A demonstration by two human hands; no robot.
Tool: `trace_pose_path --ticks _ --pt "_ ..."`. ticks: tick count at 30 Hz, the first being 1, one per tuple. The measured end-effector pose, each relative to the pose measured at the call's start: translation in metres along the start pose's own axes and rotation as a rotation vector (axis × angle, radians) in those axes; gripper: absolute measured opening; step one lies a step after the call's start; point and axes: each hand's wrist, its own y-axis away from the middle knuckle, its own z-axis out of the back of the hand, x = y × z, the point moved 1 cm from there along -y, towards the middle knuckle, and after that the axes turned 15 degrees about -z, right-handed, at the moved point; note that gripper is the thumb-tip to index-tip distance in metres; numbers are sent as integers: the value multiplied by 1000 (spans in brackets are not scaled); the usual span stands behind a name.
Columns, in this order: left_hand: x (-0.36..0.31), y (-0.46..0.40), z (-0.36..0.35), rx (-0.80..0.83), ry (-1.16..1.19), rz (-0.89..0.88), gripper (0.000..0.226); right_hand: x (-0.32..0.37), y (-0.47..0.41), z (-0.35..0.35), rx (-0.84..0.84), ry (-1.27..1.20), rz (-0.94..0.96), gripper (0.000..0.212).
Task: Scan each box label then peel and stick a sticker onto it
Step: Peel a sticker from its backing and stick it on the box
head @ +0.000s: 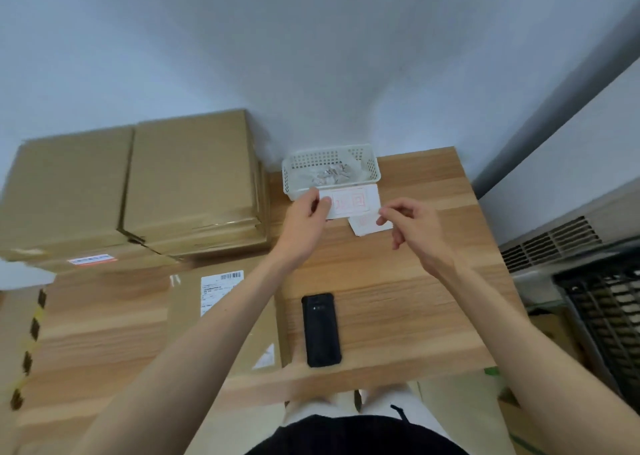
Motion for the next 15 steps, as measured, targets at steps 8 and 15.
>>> trace_pose_path --ticks 8,15 --pt "-69 28 22 -96 -44 -183 33 42 72 23 3 19 243 18" --pt "-97 35 10 -168 -3 -248 38 56 94 48 60 42 299 16"
